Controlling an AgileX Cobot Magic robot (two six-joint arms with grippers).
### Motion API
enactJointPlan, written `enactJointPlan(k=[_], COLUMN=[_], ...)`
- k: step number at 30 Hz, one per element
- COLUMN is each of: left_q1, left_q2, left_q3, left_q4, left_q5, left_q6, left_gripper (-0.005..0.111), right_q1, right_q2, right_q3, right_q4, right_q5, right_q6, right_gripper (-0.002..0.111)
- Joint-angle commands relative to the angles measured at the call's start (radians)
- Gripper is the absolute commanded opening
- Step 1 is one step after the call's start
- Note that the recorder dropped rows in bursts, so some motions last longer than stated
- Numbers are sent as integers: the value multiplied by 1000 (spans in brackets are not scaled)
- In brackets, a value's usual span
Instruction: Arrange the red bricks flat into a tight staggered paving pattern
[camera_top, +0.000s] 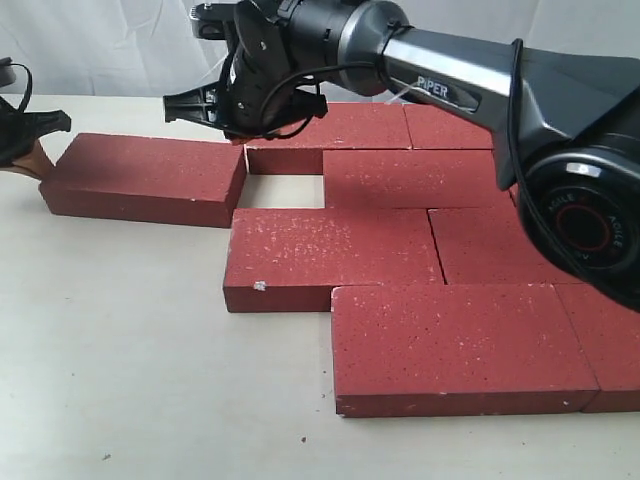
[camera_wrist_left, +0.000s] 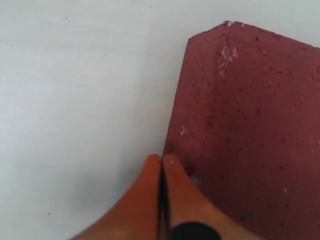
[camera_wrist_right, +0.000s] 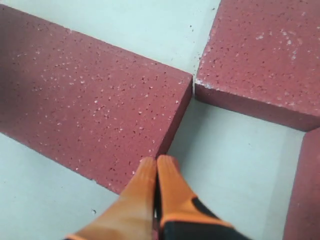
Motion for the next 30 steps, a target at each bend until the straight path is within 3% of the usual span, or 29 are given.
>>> enactJointPlan(k=[1, 9, 30], left_q1=[1, 1, -1], left_q2=[-3, -3, 25], left_q3=[-4, -4, -4], left_q4=[-20, 20, -7], left_q5=[22, -77, -82], left_q6=[-5, -5, 0], left_gripper=[0, 0, 0], right_q1=[-21, -16, -16], right_q2=[-11, 78, 138], right_q3=[-3, -3, -3], right_q4=[-3, 9, 185], right_q5=[16, -1, -69], right_q6=[4, 4, -29], right_gripper=[-1, -1, -1])
